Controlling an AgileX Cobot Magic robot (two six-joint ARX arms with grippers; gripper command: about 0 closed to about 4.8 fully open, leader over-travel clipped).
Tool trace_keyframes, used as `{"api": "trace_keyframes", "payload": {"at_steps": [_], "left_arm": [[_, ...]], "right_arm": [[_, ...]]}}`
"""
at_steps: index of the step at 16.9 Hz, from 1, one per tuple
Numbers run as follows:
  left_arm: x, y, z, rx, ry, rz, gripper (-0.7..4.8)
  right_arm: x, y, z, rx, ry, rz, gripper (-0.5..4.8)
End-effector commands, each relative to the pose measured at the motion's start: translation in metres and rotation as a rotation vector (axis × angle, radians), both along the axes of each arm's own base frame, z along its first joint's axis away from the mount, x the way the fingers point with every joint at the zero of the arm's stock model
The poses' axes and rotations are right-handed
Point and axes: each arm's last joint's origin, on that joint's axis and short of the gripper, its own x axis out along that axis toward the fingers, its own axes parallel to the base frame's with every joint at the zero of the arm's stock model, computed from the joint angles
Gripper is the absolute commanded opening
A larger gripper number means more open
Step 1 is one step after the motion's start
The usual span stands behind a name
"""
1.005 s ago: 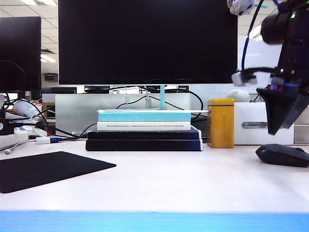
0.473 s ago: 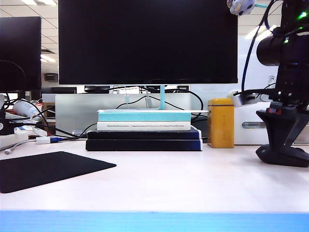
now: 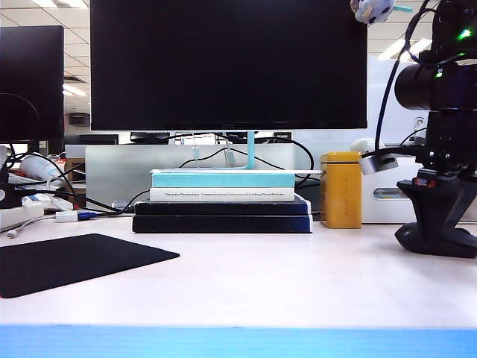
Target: Place the black mouse on the black mouse pad.
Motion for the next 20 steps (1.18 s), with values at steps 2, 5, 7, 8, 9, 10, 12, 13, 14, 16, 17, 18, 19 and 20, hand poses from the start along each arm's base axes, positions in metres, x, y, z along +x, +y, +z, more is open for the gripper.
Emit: {"api": "trace_keyframes", "payload": {"at_steps": [2, 5, 7, 8, 9, 10, 12, 13, 14, 16, 17, 18, 19, 20], "left_arm": [[-0.001, 0.0, 0.004, -0.003, -0.028, 0.0, -0.03], [-0.001, 0.0, 0.004, -0.003, -0.027, 0.0, -0.03], [-0.001, 0.0, 0.004, -0.003, -0.027, -0.001, -0.03], [-0.001, 0.0, 0.004, -0.003, -0.027, 0.0, -0.03], [-0.001, 0.0, 0.004, -0.003, -0.027, 0.0, -0.03], [-0.001, 0.0, 0.004, -0.003, -0.028, 0.0, -0.03], [-0.001, 0.0, 0.004, -0.003, -0.027, 0.0, -0.03], [-0.001, 0.0, 0.004, -0.003, -0.028, 0.0, -0.03], [-0.001, 0.0, 0.004, -0.003, -0.028, 0.0, -0.03], [-0.001, 0.0, 0.004, -0.003, -0.027, 0.0, -0.03], [-0.001, 0.0, 0.004, -0.003, -0.027, 0.0, -0.03], [-0.001, 0.0, 0.004, -0.003, -0.027, 0.0, -0.03], [-0.001, 0.0, 0.004, -0.003, -0.027, 0.0, -0.03], [-0.001, 0.0, 0.004, -0.003, -0.027, 0.0, -0.03]], "right_arm": [[0.003, 0.0, -0.004, -0.005, 0.006, 0.002, 4.79], [0.005, 0.001, -0.01, -0.004, 0.019, 0.002, 4.79], [0.006, 0.001, -0.011, -0.002, 0.011, -0.001, 4.79], [0.007, 0.001, -0.011, -0.002, 0.004, -0.002, 4.79], [0.007, 0.001, -0.012, -0.001, 0.004, -0.001, 4.79], [0.007, 0.001, -0.013, -0.002, 0.008, -0.002, 4.79], [0.007, 0.001, -0.013, -0.005, 0.007, -0.007, 4.79], [0.007, 0.0, -0.013, -0.026, 0.006, -0.012, 4.3], [0.007, 0.0, -0.013, -0.026, 0.007, -0.012, 4.07], [0.007, 0.0, -0.013, -0.026, 0.009, -0.012, 3.64], [0.007, 0.0, -0.013, -0.025, 0.008, -0.012, 3.43], [0.007, 0.0, -0.013, -0.024, 0.008, -0.016, 3.47], [0.007, 0.0, -0.013, -0.023, 0.008, -0.022, 3.46], [0.007, 0.0, -0.013, -0.02, 0.007, -0.033, 3.46]]}}
